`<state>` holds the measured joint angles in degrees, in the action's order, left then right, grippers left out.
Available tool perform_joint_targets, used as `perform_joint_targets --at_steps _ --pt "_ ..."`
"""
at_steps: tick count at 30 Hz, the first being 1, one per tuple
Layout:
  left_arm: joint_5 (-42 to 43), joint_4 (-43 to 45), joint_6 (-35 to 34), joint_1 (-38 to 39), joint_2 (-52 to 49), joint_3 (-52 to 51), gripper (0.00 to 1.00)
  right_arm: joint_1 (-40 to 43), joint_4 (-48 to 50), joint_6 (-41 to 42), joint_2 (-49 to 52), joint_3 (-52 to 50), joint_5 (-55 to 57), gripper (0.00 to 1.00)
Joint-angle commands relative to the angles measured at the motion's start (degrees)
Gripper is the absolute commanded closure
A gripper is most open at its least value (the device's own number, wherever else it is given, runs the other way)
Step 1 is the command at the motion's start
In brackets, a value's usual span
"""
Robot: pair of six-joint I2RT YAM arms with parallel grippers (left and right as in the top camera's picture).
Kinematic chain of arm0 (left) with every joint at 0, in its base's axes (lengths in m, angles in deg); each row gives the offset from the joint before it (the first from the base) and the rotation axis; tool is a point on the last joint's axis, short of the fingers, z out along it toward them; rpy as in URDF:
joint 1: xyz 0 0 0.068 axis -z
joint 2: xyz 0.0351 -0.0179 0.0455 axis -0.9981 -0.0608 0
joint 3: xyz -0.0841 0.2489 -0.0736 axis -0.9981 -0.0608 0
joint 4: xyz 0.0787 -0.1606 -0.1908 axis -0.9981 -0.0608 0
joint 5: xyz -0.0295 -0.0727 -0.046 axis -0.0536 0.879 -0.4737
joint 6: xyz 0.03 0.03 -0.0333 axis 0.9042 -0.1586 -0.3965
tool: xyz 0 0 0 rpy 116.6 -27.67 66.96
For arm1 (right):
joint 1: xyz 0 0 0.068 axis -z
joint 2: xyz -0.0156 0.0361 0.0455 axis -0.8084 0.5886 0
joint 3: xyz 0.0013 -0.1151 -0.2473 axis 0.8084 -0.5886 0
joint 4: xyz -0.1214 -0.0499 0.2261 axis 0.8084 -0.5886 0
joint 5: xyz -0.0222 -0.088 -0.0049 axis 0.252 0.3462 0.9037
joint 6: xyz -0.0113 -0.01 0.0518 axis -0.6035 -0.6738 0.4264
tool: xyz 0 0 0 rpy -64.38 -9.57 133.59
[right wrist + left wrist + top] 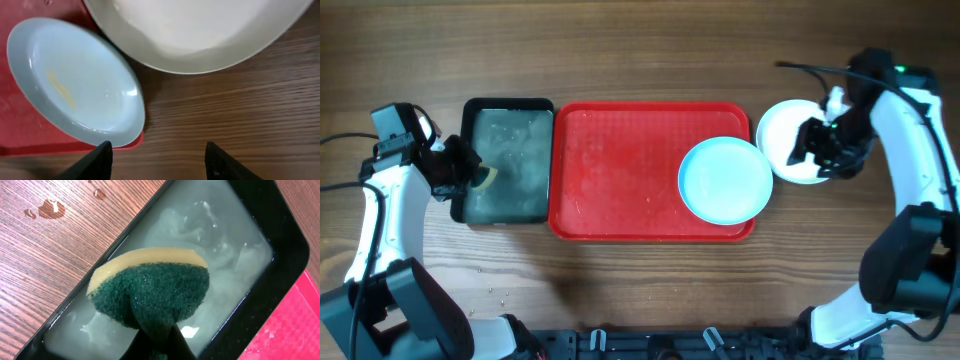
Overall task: Clean dirty plates on tray and stack at the side
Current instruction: 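Carry the white plate right and stack it on the blue plate, then move right gripper back to the tray and grip the blue plate rim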
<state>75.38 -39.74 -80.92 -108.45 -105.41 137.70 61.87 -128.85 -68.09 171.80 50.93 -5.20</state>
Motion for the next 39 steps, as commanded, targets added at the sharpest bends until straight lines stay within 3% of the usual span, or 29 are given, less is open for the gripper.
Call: perform_joint_targets --at_steps 1,3,8,11,16,18,23,27,31,34,38,39 --pt "1.4 0.2 -0.3 0.0 1.4 -0.2 0.96 -4.2 1.2 -0.6 -1.0 -1.7 0.8 0.47" --pt "1.4 0.2 -0.3 0.0 1.4 -0.2 0.96 -6.0 3.9 0.9 -1.0 -4.7 0.8 0.54" --pt "1.4 0.2 -0.3 0.0 1.4 -0.2 0.96 -9.2 14.6 5.4 -1.0 -16.1 1.7 0.59" --pt "1.4 0.2 -0.3 0.0 1.4 -0.2 0.96 -9.3 18.3 6.4 -1.0 -19.3 1.9 0.79" --pt "1.4 0.2 -0.3 0.0 1.4 -0.2 0.96 -9.3 20.8 6.8 -1.0 -20.9 1.9 0.84" --pt "1.4 0.2 -0.3 0.0 1.4 -0.2 0.96 -9.3 21.2 7.5 -1.0 -20.9 1.8 0.96" --pt "1.4 0.2 -0.3 0.0 1.4 -0.2 0.96 -12.2 26.5 10.1 -1.0 -21.0 -15.3 0.96" --pt "1.4 0.2 -0.3 0.0 1.4 -0.2 0.96 -19.9 34.2 19.0 -1.0 -21.0 -15.2 0.96" --pt "1.4 0.2 -0.3 0.0 1.4 -0.2 0.96 -31.5 43.0 30.7 -0.9 -21.0 -9.9 0.96" --pt "1.4 0.2 -0.3 0.0 1.4 -0.2 0.96 -39.9 44.1 44.9 -0.6 -21.0 0.5 0.96" --pt "1.4 0.0 -0.3 0.0 1.4 -0.2 0.96 -44.3 46.2 47.1 -0.5 -21.0 6.9 0.96" --pt "1.4 0.0 -0.3 0.0 1.4 -0.2 0.96 -44.3 46.4 46.5 -0.5 -21.0 8.3 0.86"
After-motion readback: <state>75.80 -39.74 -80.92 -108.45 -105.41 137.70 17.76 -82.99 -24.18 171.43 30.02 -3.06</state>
